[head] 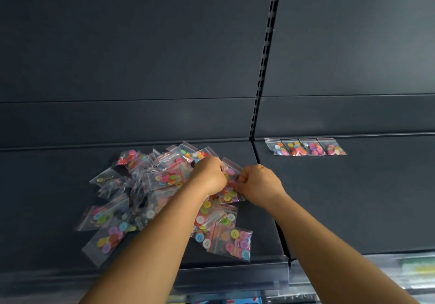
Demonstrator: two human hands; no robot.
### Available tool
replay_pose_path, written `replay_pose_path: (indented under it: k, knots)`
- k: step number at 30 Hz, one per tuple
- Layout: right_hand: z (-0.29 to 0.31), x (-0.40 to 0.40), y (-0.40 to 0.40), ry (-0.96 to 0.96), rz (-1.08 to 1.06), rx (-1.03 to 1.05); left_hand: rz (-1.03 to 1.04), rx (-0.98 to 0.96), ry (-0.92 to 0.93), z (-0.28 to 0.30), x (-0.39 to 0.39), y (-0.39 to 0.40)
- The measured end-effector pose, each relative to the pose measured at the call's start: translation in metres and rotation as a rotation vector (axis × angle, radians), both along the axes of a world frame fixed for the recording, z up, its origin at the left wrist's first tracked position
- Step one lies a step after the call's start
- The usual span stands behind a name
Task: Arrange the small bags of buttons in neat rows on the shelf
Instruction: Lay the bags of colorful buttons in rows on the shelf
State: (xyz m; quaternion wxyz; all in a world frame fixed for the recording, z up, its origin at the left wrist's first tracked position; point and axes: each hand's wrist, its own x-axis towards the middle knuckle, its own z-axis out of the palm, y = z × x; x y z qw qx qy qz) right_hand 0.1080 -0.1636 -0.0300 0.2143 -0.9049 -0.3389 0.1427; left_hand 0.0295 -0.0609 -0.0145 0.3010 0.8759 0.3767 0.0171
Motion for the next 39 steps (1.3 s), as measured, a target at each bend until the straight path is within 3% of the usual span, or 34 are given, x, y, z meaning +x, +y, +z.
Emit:
replay_pose_path:
  k: [8, 14, 20, 25, 34, 39]
  knots:
    - [0.011, 0.004, -0.016, 0.087, -0.056, 0.329, 0.084, -0.185, -0.327, 0.012, -0.014, -0.005]
    - [0.023, 0.014, -0.030, 0.587, -0.217, 0.744, 0.076, -0.395, -0.450, 0.023, -0.010, -0.020]
    - [0.027, 0.040, -0.053, 0.655, -0.324, 0.772, 0.147, -0.555, -0.472, 0.019, 0.015, -0.042]
    - [0.021, 0.068, -0.073, 0.483, -0.348, 0.691, 0.173, -0.644, -0.515, 0.014, 0.042, -0.066]
    - [0.004, 0.114, -0.108, 0.250, -0.326, 0.506, 0.221, -0.394, -0.462, -0.008, 0.088, -0.097]
    - [0.000, 0.122, -0.105, 0.134, -0.212, 0.361, 0.149, 0.009, -0.312, -0.020, 0.099, -0.102]
